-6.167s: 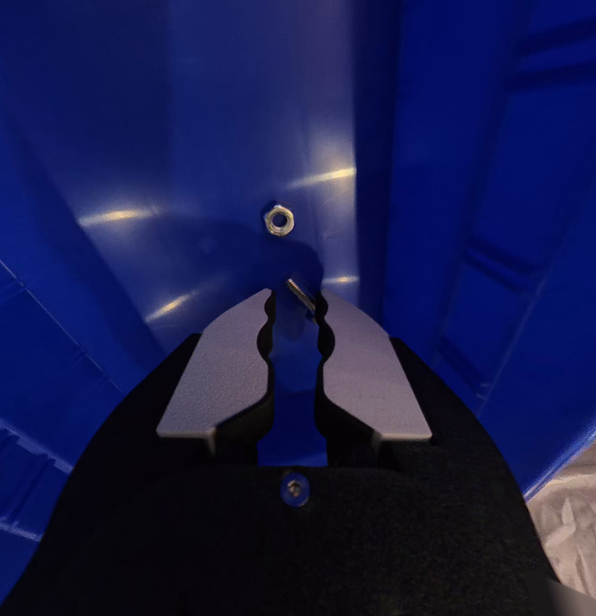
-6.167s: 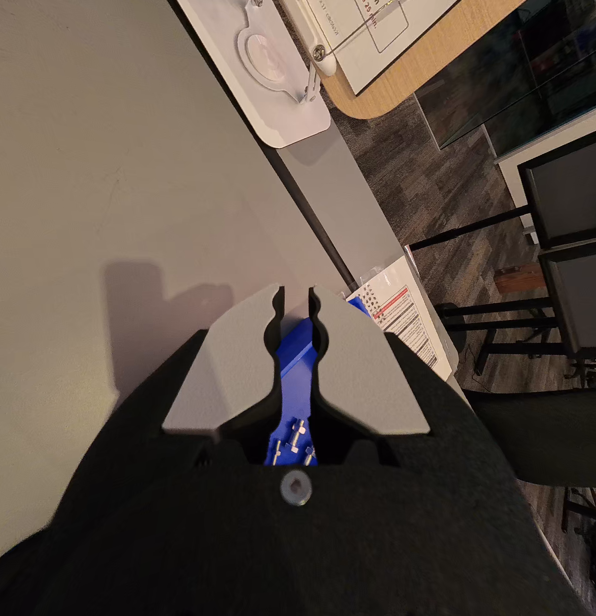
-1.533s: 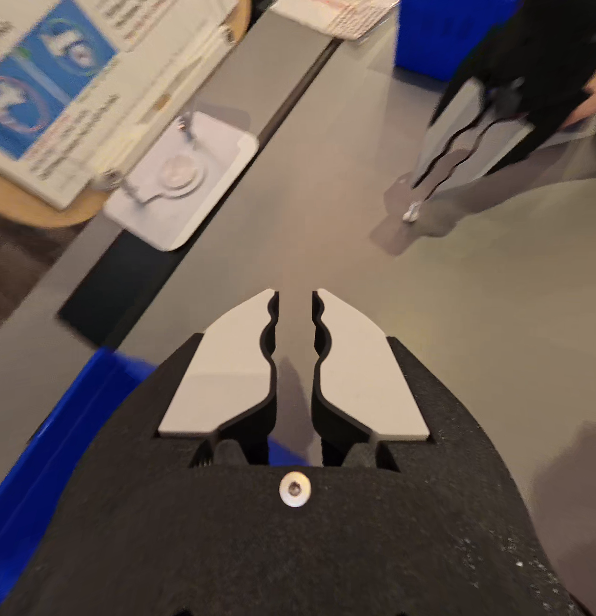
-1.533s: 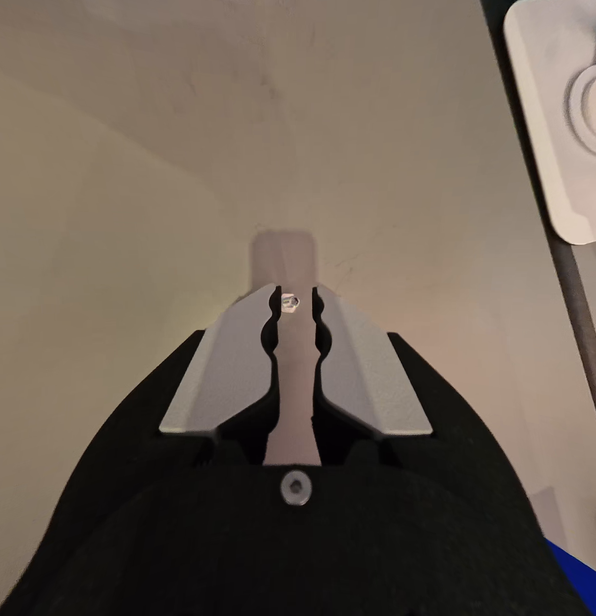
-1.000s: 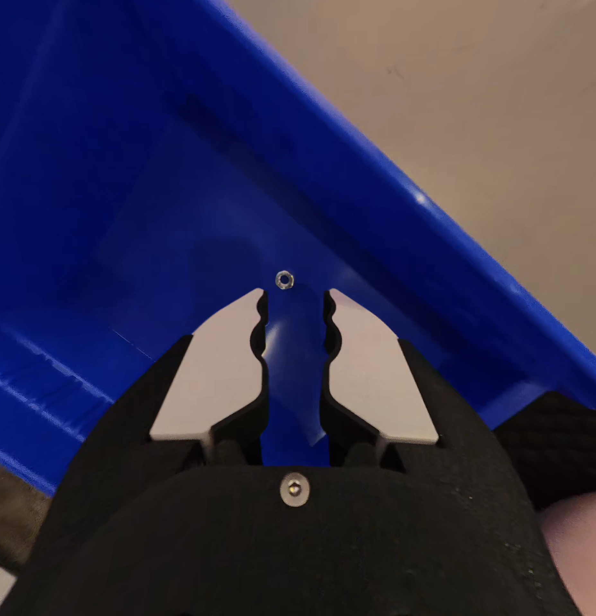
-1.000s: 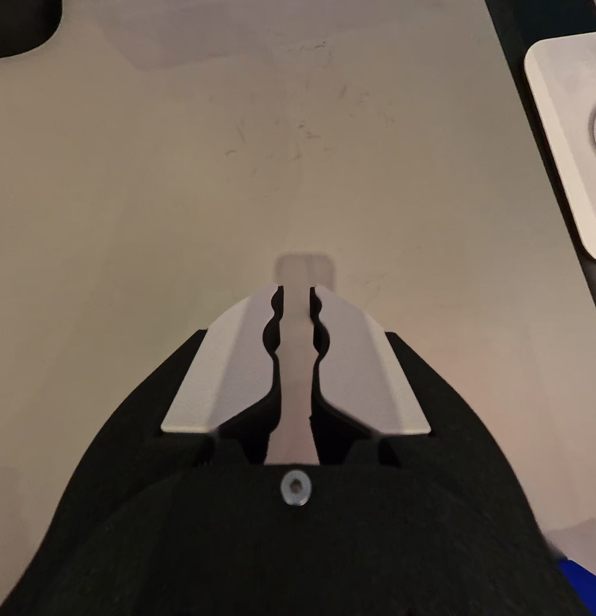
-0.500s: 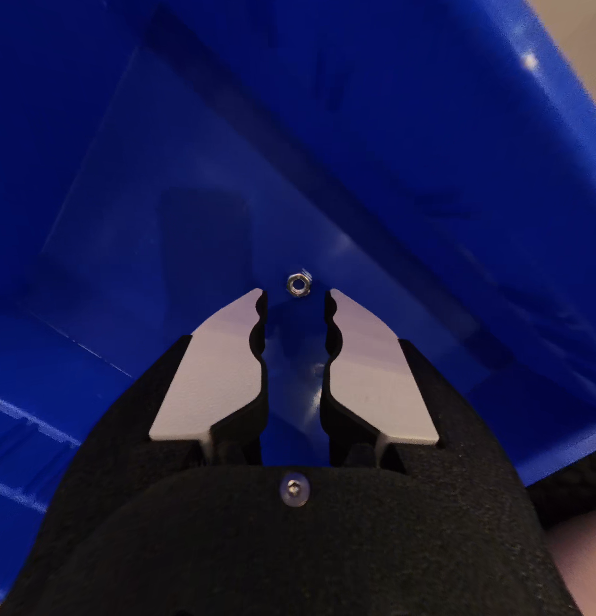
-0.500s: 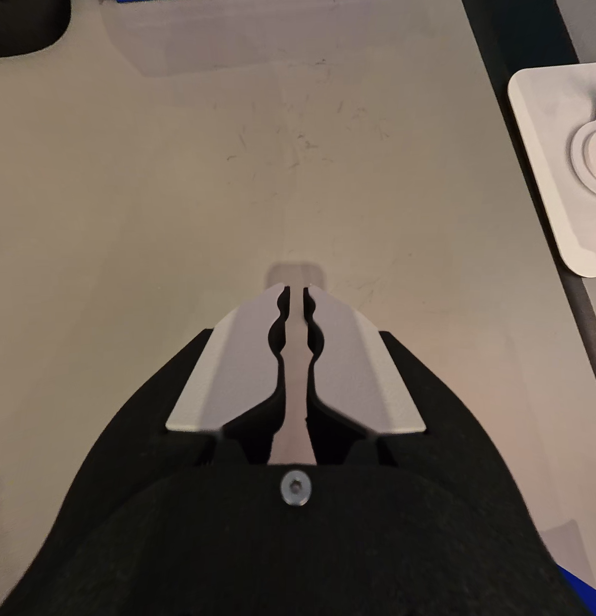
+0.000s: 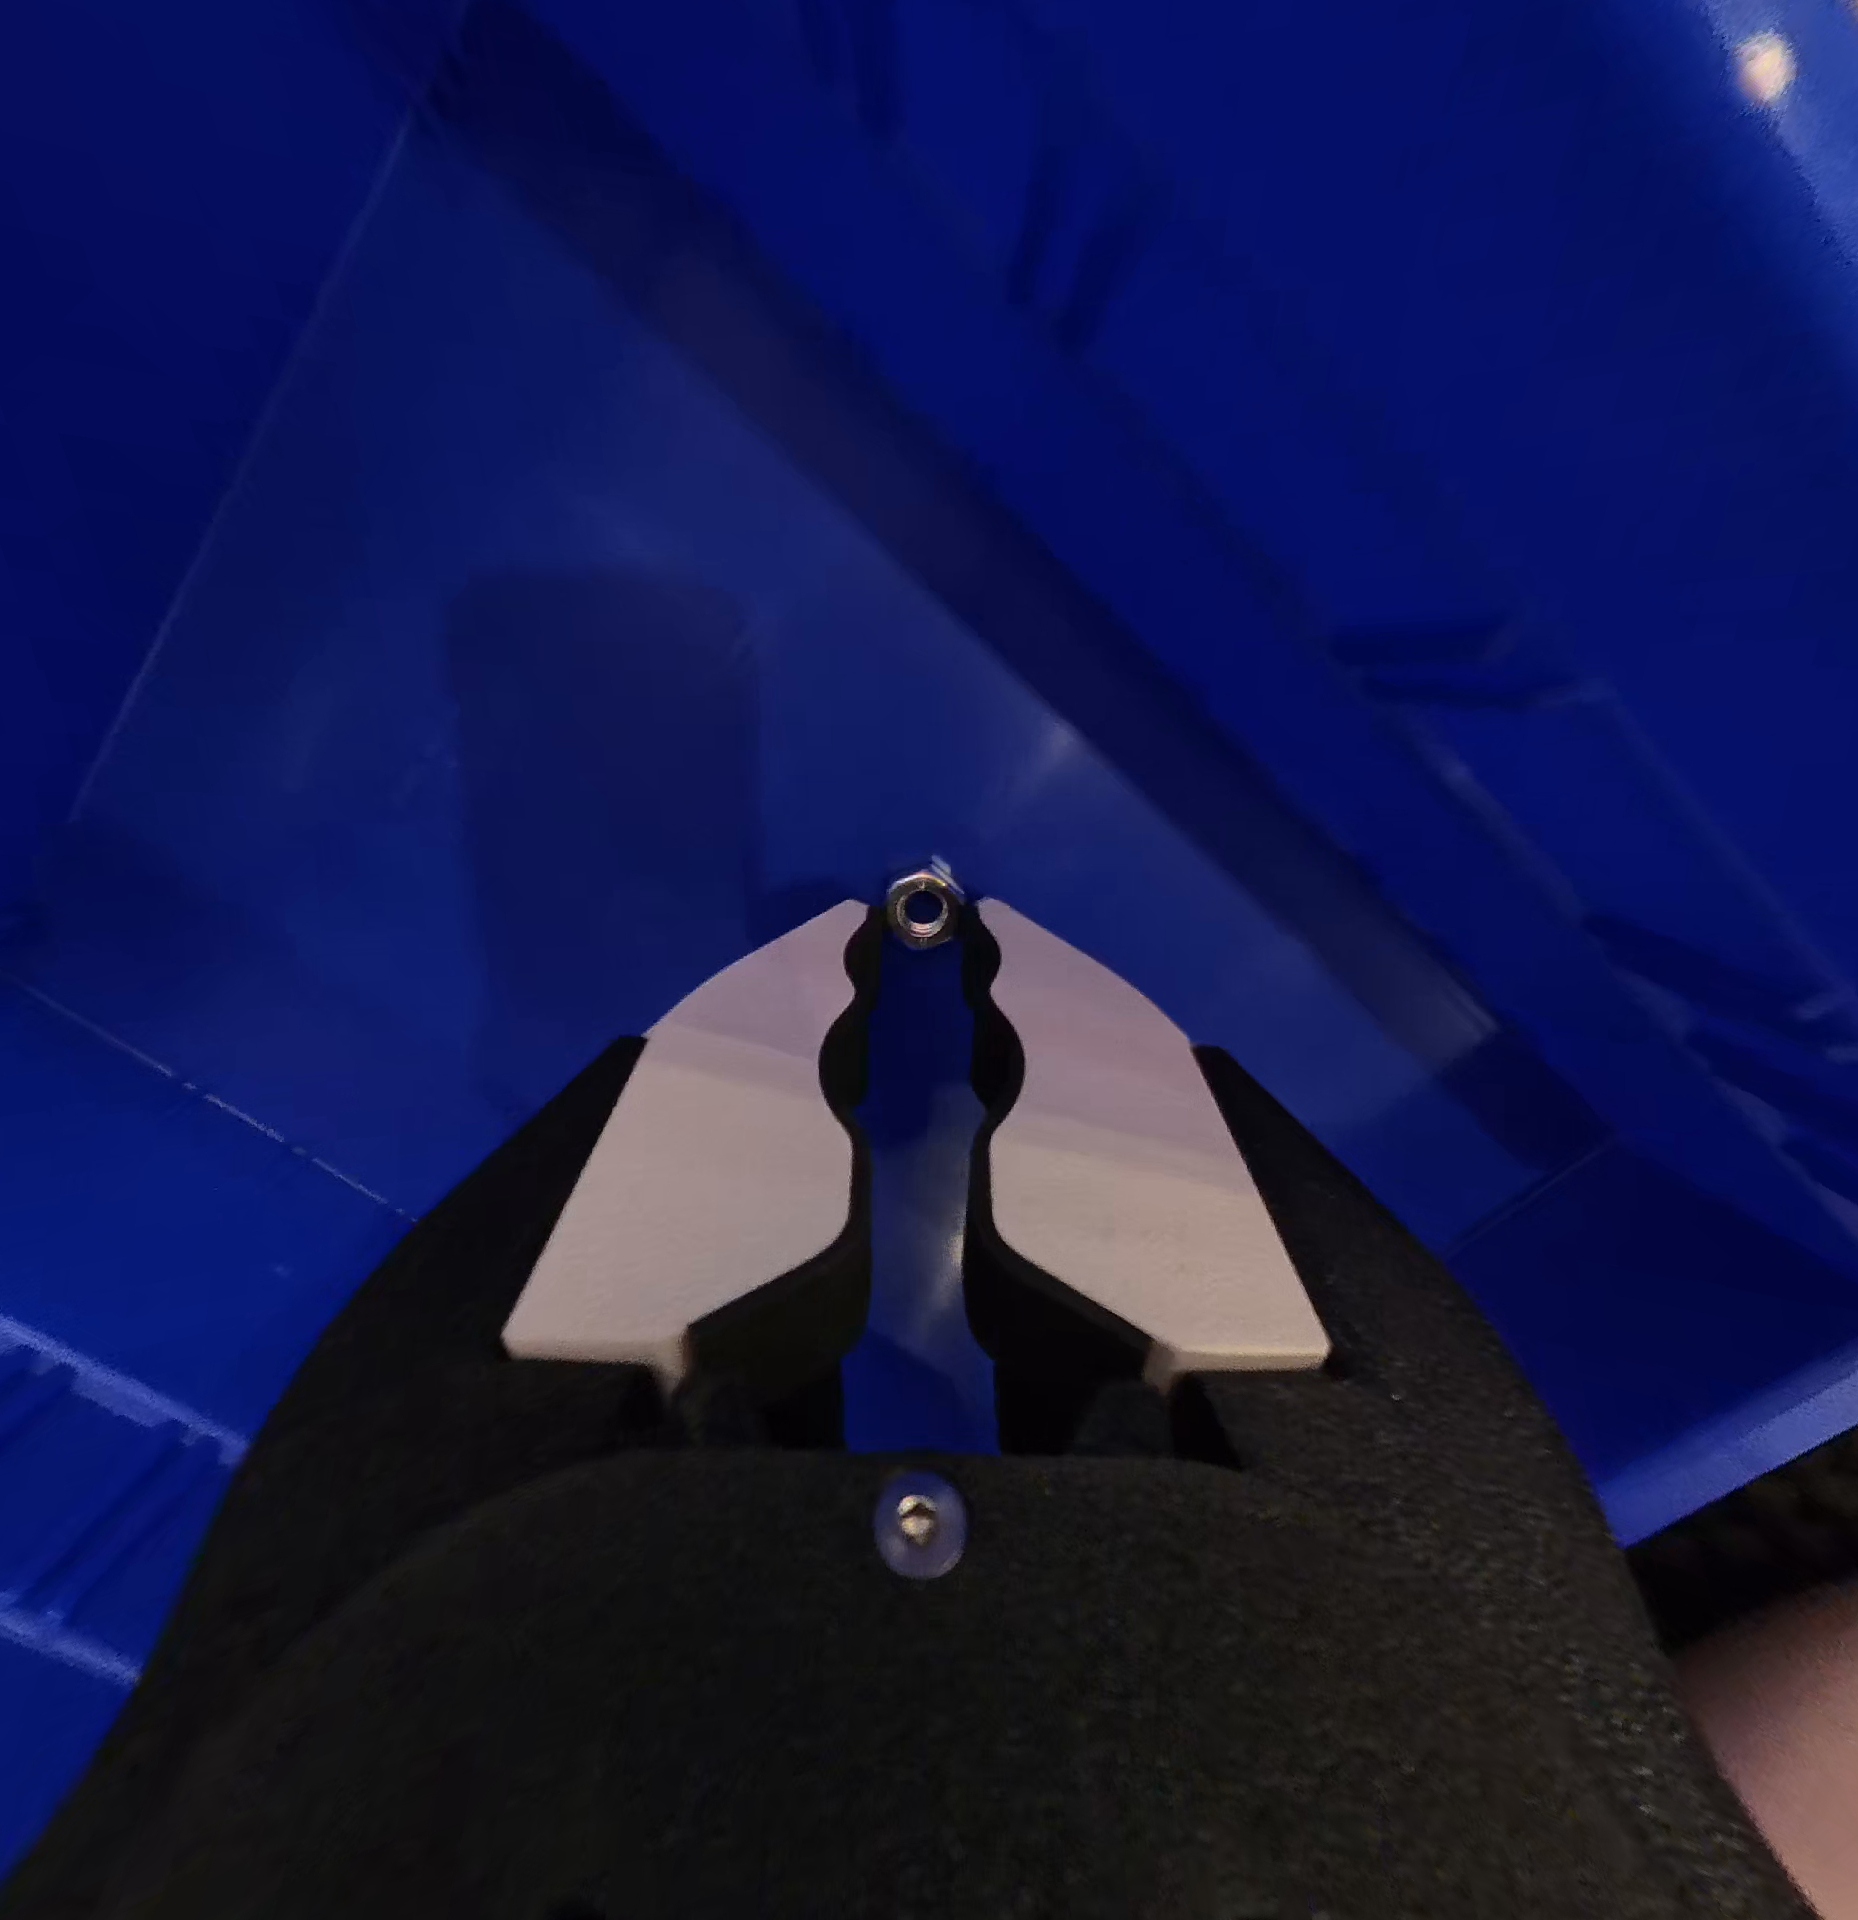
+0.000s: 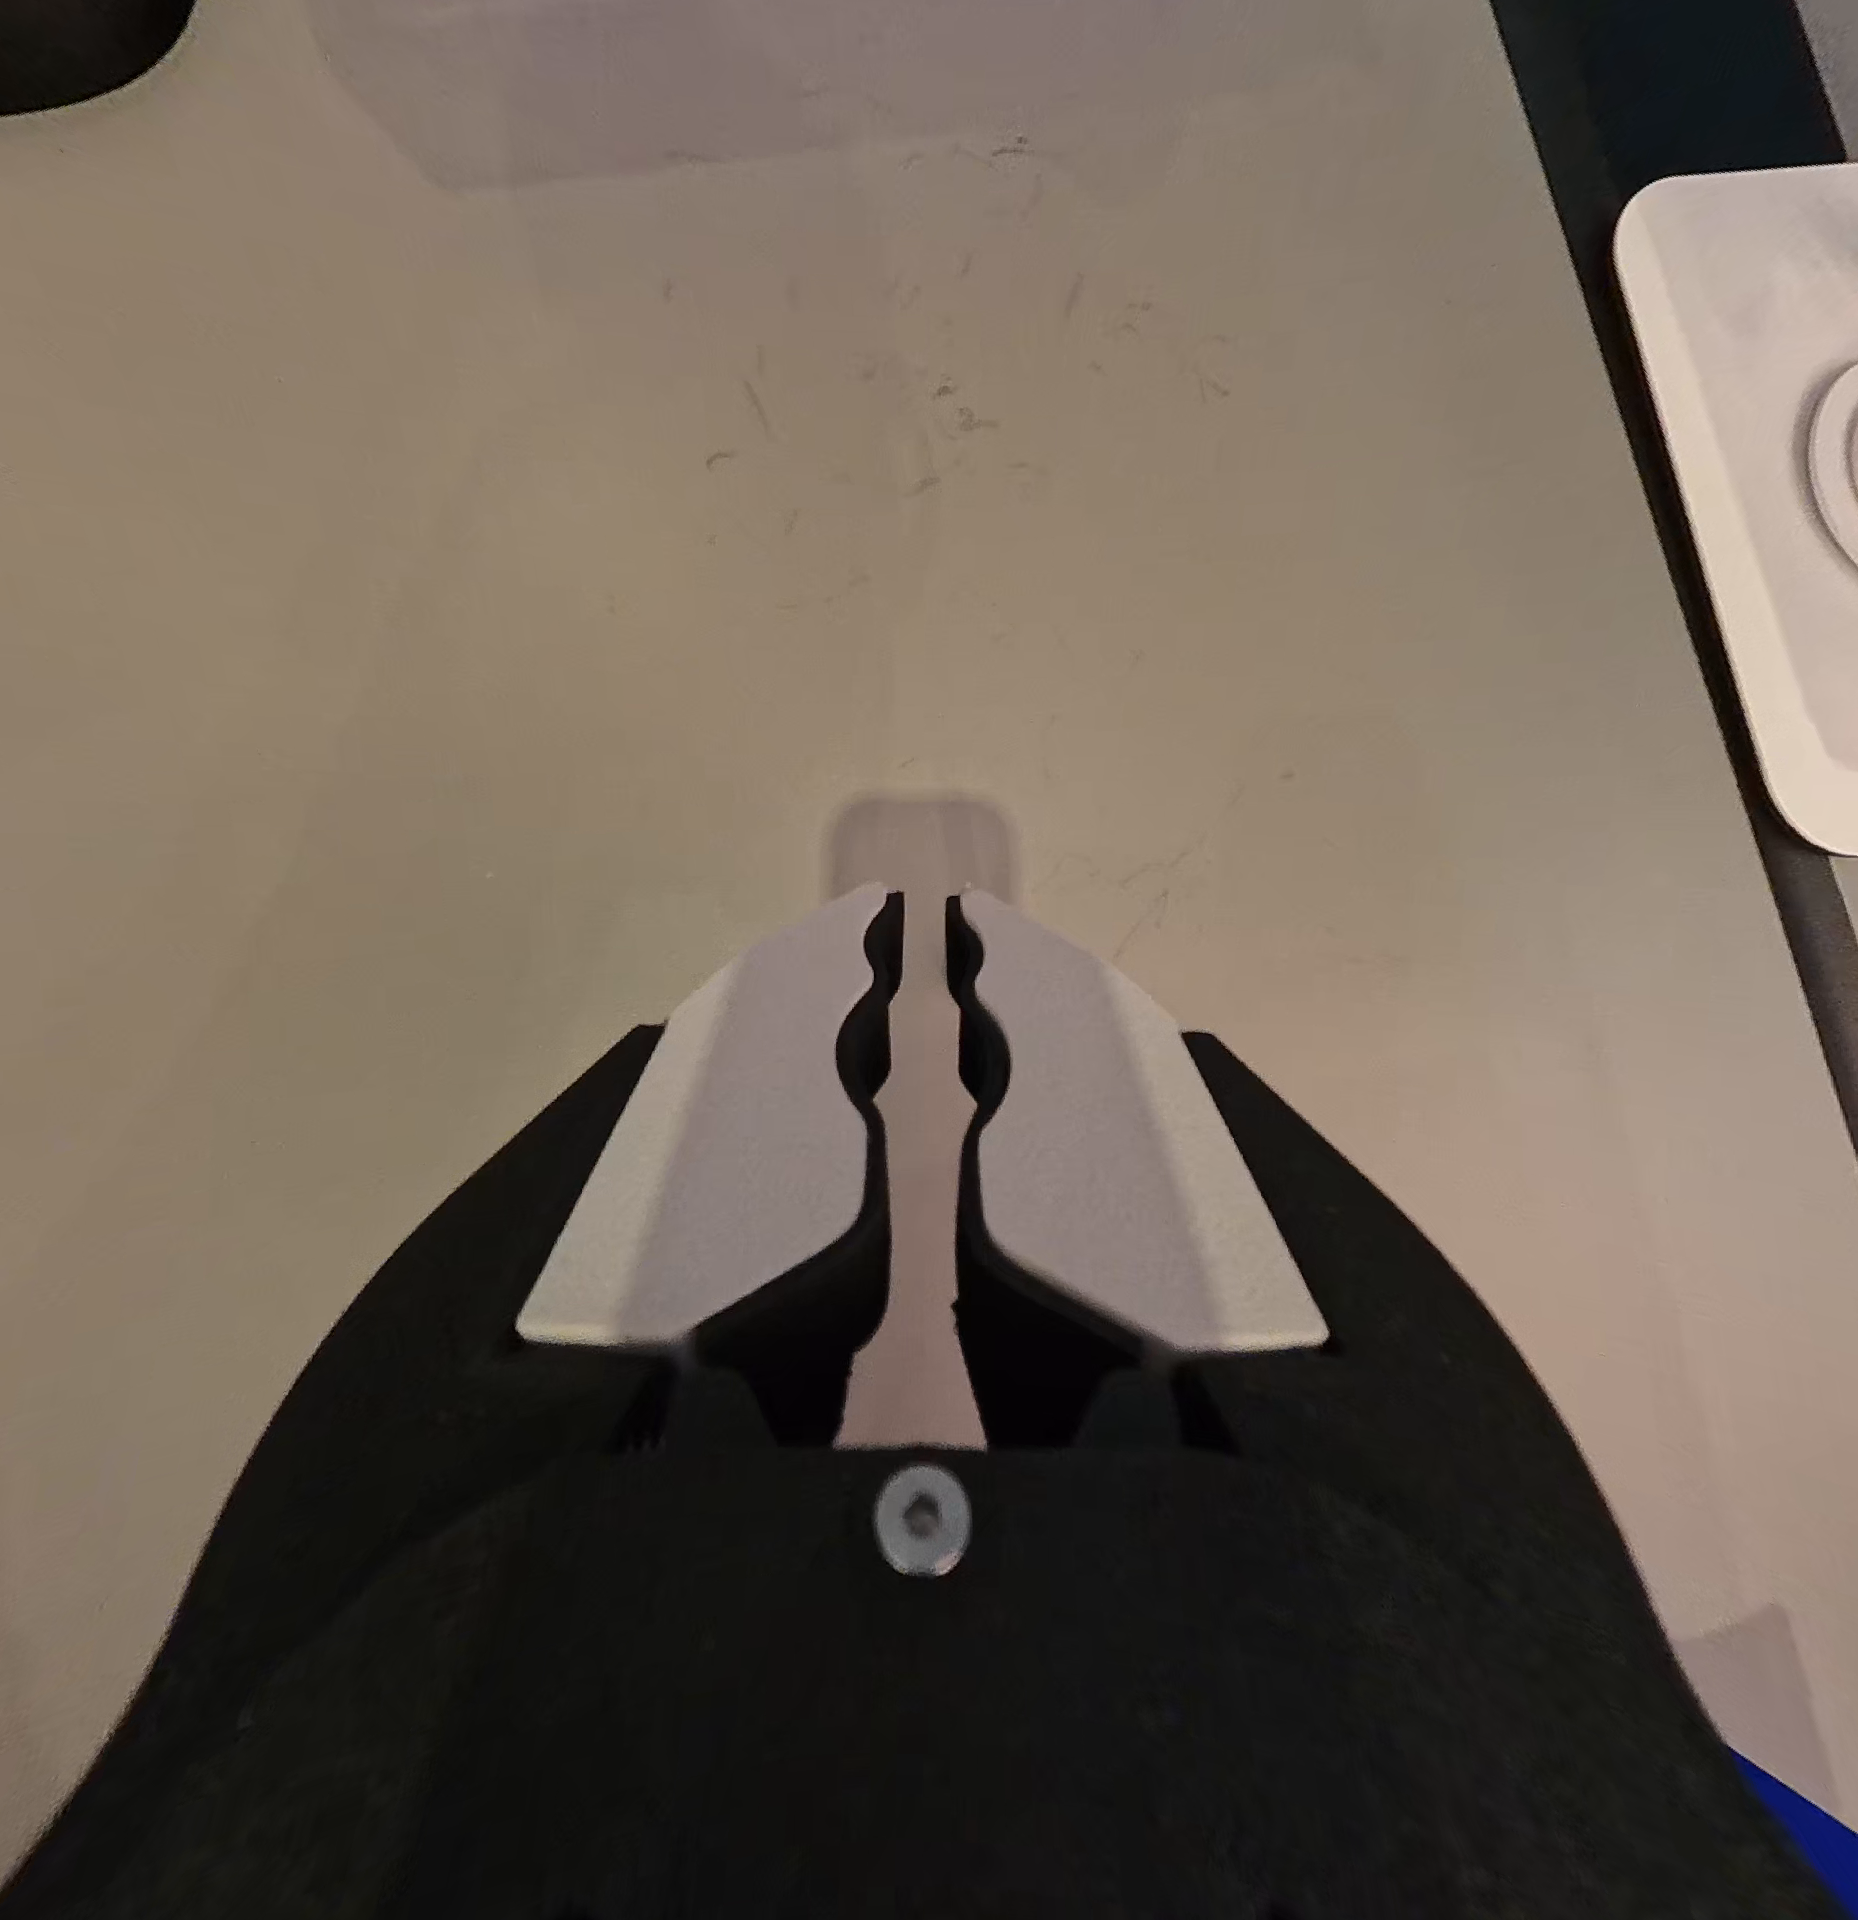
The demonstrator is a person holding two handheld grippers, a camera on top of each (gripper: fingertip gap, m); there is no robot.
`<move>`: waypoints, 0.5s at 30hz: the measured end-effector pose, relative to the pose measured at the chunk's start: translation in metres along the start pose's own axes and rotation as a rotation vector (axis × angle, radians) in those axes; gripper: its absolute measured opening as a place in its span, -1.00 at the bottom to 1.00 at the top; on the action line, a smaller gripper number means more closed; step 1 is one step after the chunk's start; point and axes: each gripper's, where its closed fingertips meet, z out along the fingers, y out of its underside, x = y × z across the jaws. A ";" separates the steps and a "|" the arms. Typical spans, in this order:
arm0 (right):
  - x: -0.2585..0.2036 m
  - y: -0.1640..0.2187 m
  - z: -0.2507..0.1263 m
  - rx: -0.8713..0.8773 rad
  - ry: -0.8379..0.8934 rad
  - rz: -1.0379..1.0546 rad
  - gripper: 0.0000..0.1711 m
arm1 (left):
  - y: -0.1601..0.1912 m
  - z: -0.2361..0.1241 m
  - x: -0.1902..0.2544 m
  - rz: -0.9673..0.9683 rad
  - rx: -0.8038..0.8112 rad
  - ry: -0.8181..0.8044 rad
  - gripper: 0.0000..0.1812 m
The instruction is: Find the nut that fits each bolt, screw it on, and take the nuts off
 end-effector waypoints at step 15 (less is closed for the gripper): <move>0.022 -0.003 -0.023 0.032 0.074 0.070 -0.92 | -0.127 -0.158 0.147 0.427 0.649 0.057 -0.85</move>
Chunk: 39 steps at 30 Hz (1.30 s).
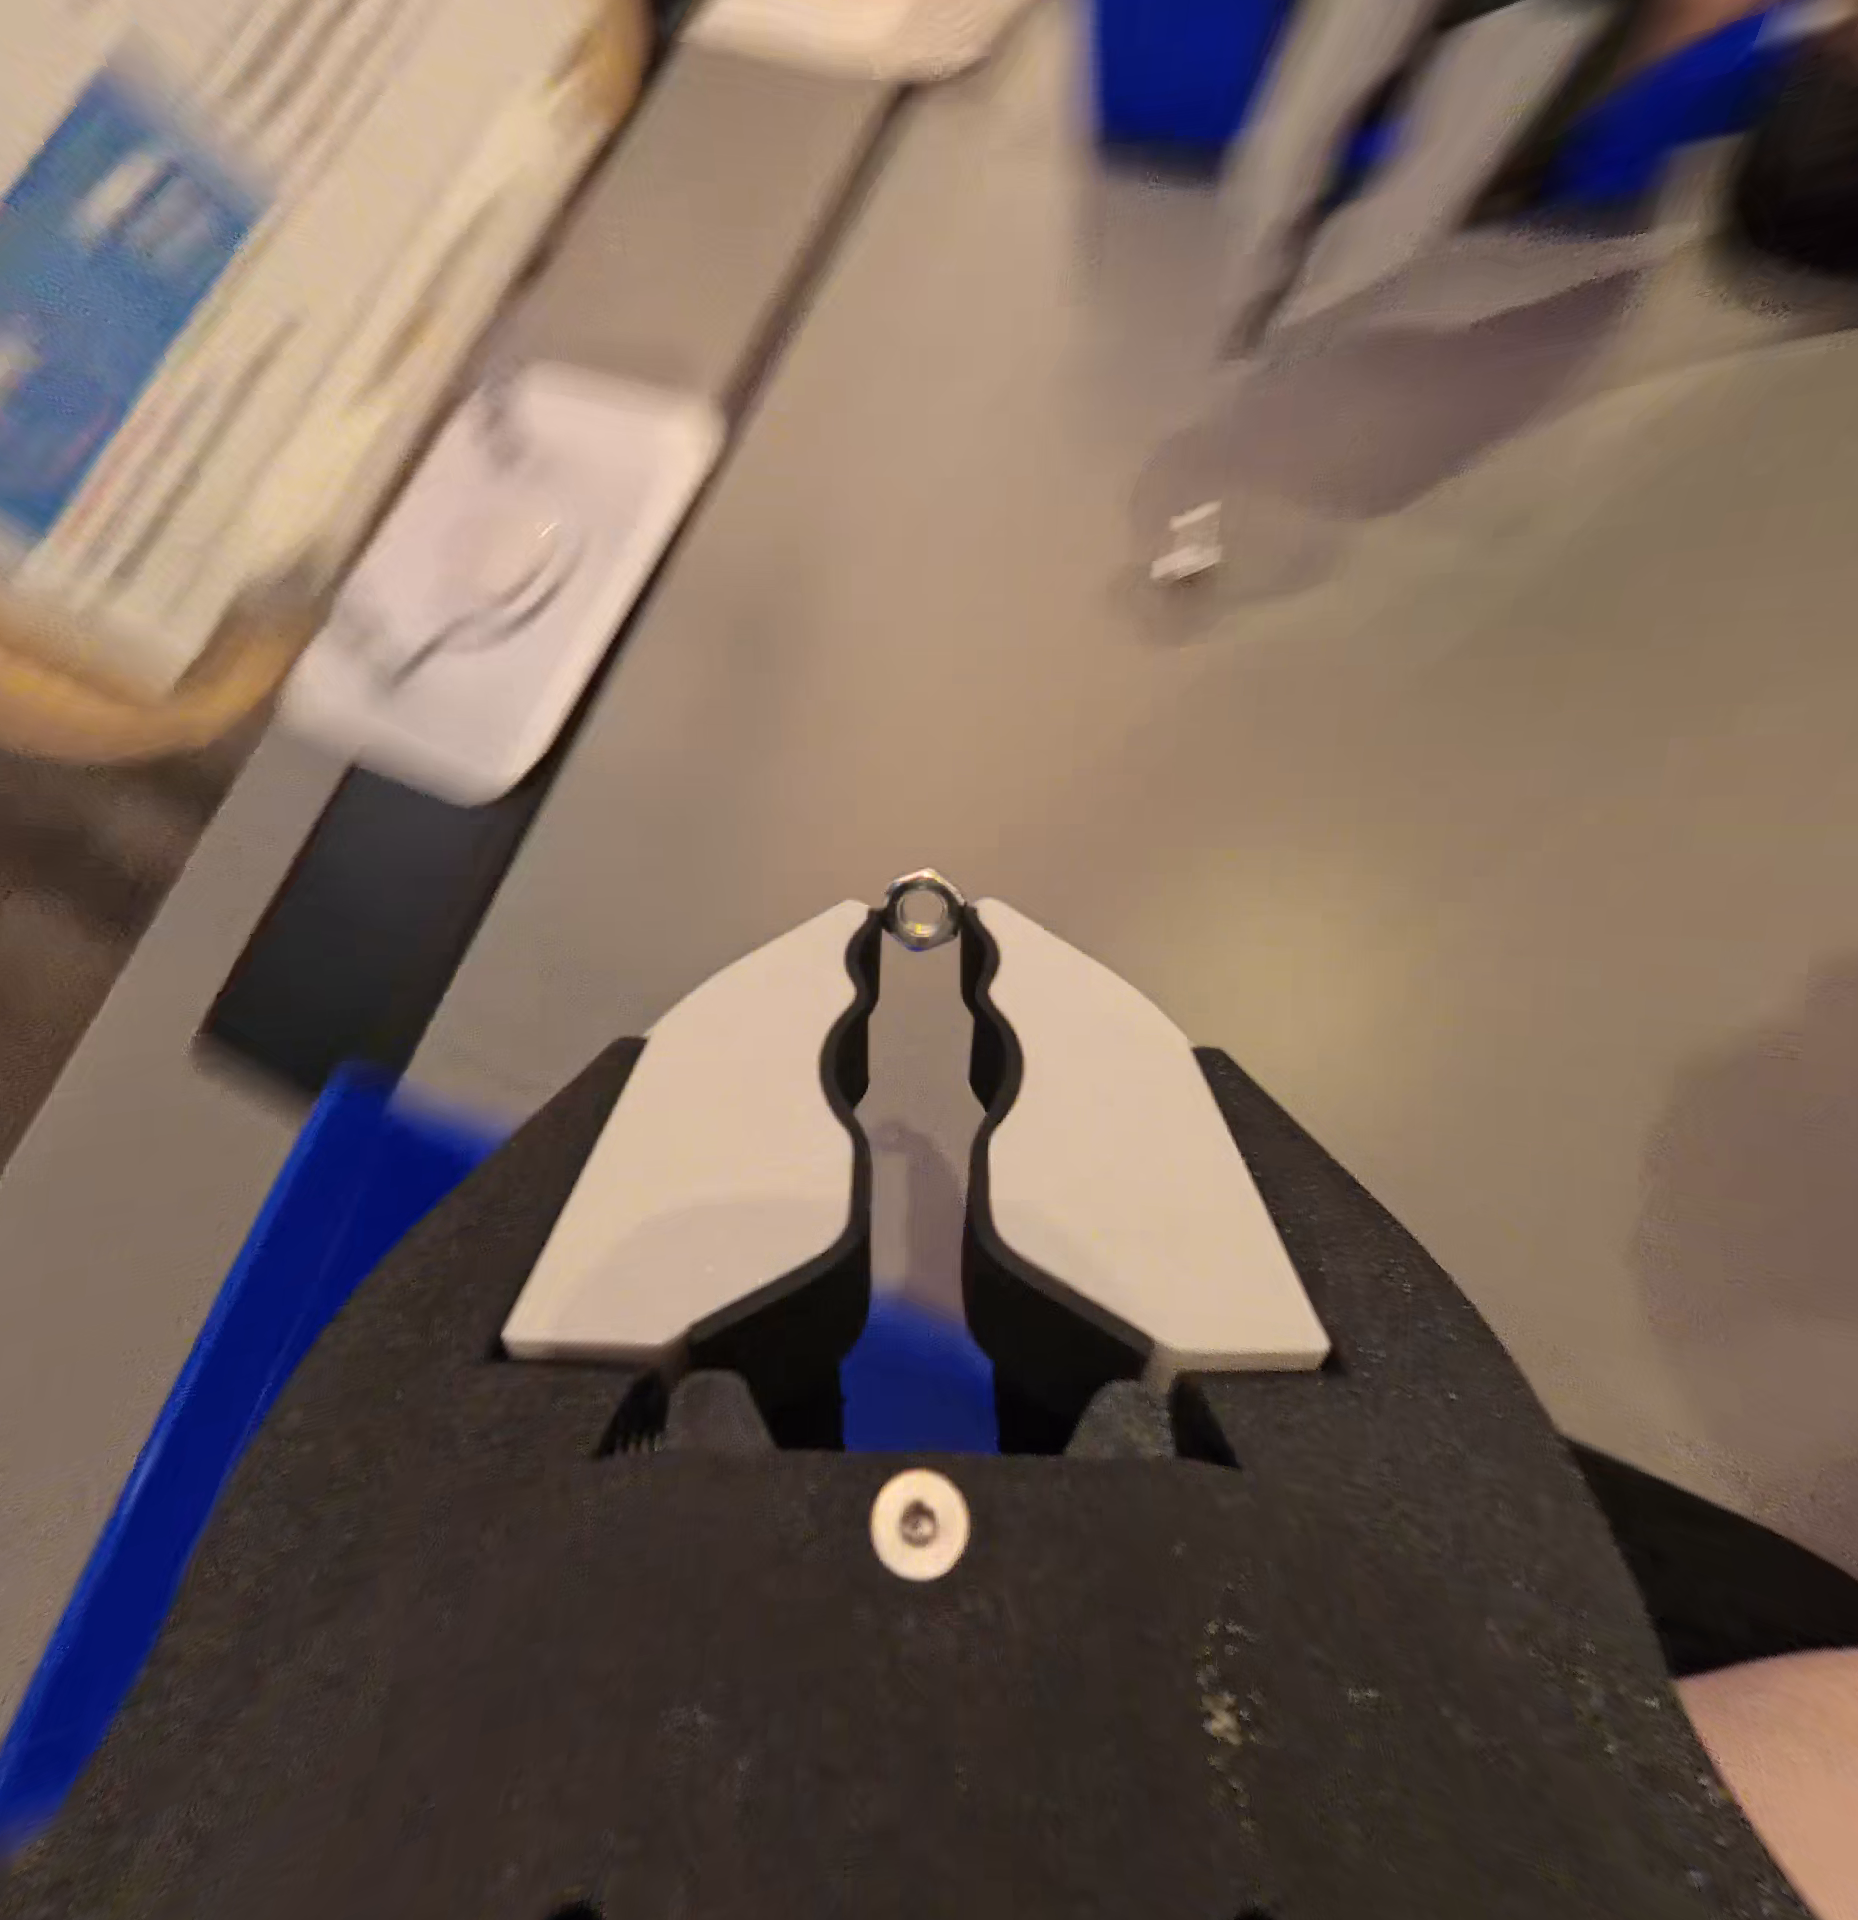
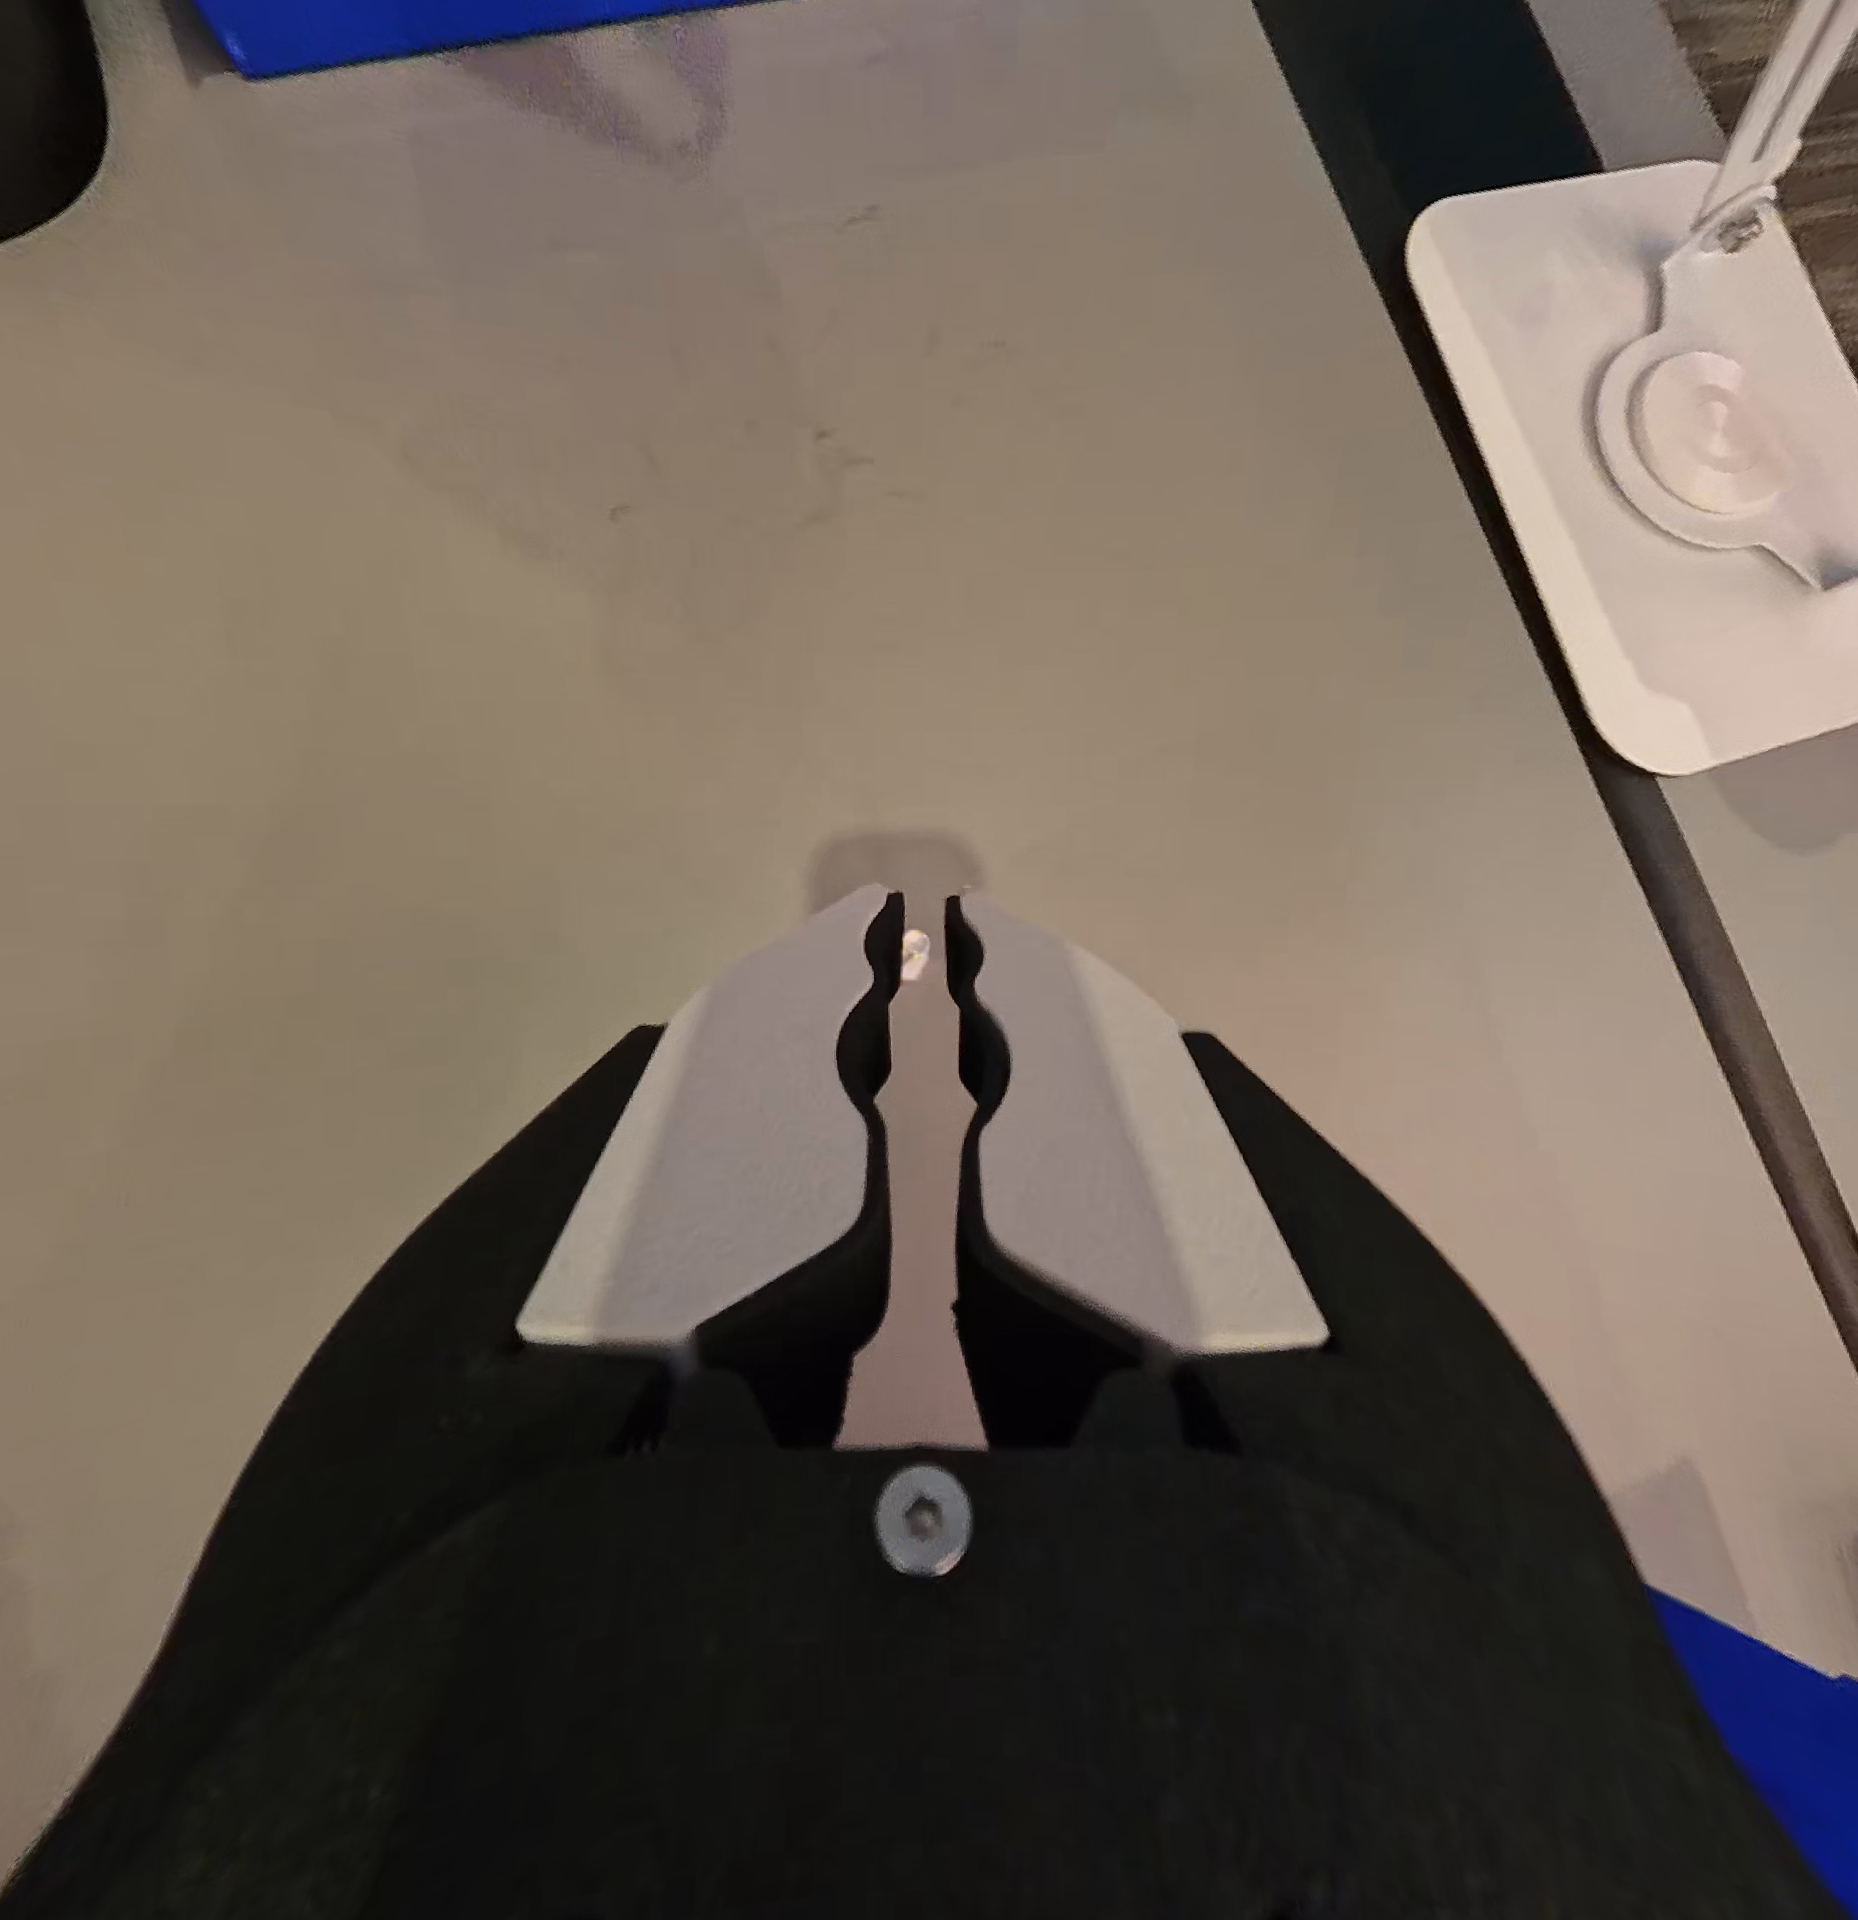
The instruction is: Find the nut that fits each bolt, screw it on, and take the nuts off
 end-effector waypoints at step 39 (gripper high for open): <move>0.028 0.047 0.014 -0.139 0.001 0.205 -0.91 | 0.036 0.205 0.124 0.132 -0.497 0.293 -0.84</move>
